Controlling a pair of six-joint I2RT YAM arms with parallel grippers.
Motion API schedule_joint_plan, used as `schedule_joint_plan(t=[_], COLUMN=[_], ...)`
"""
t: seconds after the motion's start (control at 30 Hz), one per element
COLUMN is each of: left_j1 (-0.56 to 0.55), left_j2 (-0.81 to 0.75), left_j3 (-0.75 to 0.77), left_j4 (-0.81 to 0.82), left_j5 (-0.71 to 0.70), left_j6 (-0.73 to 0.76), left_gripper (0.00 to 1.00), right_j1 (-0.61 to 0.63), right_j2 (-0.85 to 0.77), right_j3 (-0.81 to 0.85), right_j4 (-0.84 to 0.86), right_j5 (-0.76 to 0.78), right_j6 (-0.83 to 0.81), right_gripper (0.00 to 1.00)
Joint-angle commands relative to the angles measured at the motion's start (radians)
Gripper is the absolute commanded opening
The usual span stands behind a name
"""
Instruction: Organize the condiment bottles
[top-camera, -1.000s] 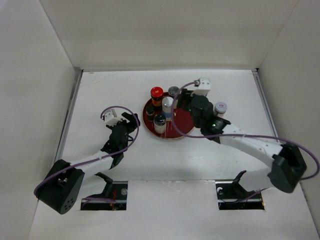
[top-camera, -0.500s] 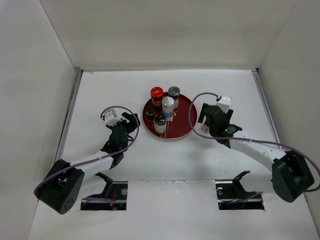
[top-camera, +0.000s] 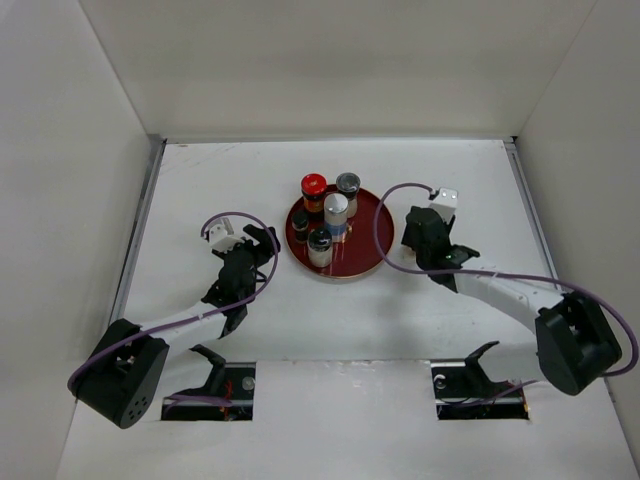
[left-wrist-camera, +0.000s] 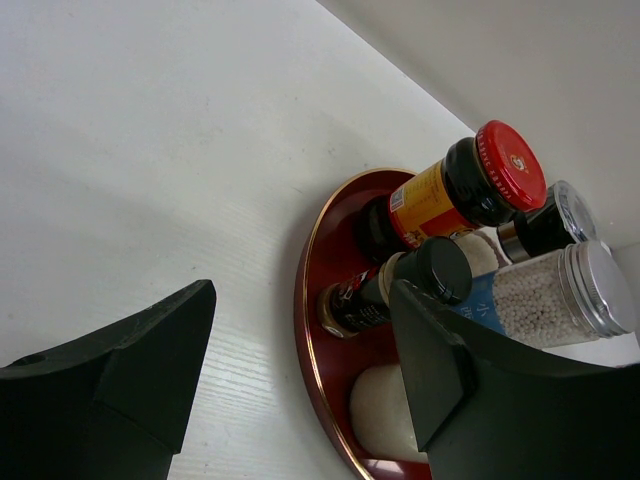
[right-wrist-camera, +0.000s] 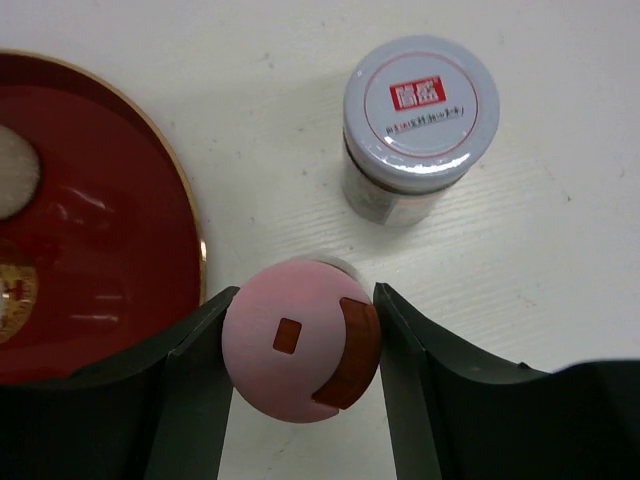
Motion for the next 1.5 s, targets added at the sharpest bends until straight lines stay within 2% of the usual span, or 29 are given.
schedule_joint_plan(t=[0.0, 0.1, 0.27, 0.4, 0.6, 0.7, 0.83, 0.9, 1.1, 1.23, 1.3, 1.47], left_j1=[0.002, 0.002, 0.002, 0.005, 0.007, 0.005, 0.005, 0.002, 0.001, -0.001, -0.002, -0.002], left_j2=[-0.006, -0.004, -0.003, -0.004, -0.004, 0.0, -0.001, 0.002, 0.002, 0.004, 0.004, -0.004], left_j3=[-0.005, -0.005, -0.002, -0.005, -0.005, -0.004, -0.004, -0.002, 0.0, 0.0, 0.0, -0.004], left_j4=[0.053, 0.053, 0.053, 0.053, 0.053, 0.053, 0.053, 0.053, 0.053, 0.053, 0.054, 0.054], left_j5=[0.005, 0.006, 0.009, 0.009, 0.009, 0.009, 0.009, 0.009, 0.009, 0.009, 0.009, 0.009], left_j6=[-0.011, -0.011, -0.011, -0.011, -0.011, -0.011, -0.011, -0.011, -0.011, -0.011, -0.011, -0.011], left_gripper=[0.69, 0.69, 0.69, 0.69, 0.69, 0.69, 0.69, 0.69, 0.69, 0.69, 0.69, 0.69], right_j1=[0.045, 0.075, 0.08, 0.085, 0.085, 0.085, 0.086, 0.086, 0.08, 0.004, -0.059, -0.174], right_j2=[-0.092, -0.078, 0.09, 0.236, 0.356, 0.381, 0.372, 0.338, 0.14, 0.025, 0.017, 0.103], right_j3=[0.085, 0.133, 0.226, 0.321, 0.371, 0.371, 0.357, 0.345, 0.233, 0.133, 0.108, 0.104], right_j4=[0.092, 0.148, 0.26, 0.279, 0.293, 0.293, 0.29, 0.288, 0.28, 0.277, 0.244, 0.191], right_j5=[0.072, 0.043, -0.077, -0.114, -0.12, -0.123, -0.126, -0.123, -0.072, 0.026, 0.07, 0.08], right_j6=[-0.061, -0.101, -0.113, -0.12, -0.127, -0.127, -0.118, -0.117, -0.098, -0.06, -0.043, -0.023], right_gripper=[0.5, 0.5, 0.52, 0.52, 0.55, 0.63, 0.88, 0.93, 0.94, 0.94, 1.0, 1.0])
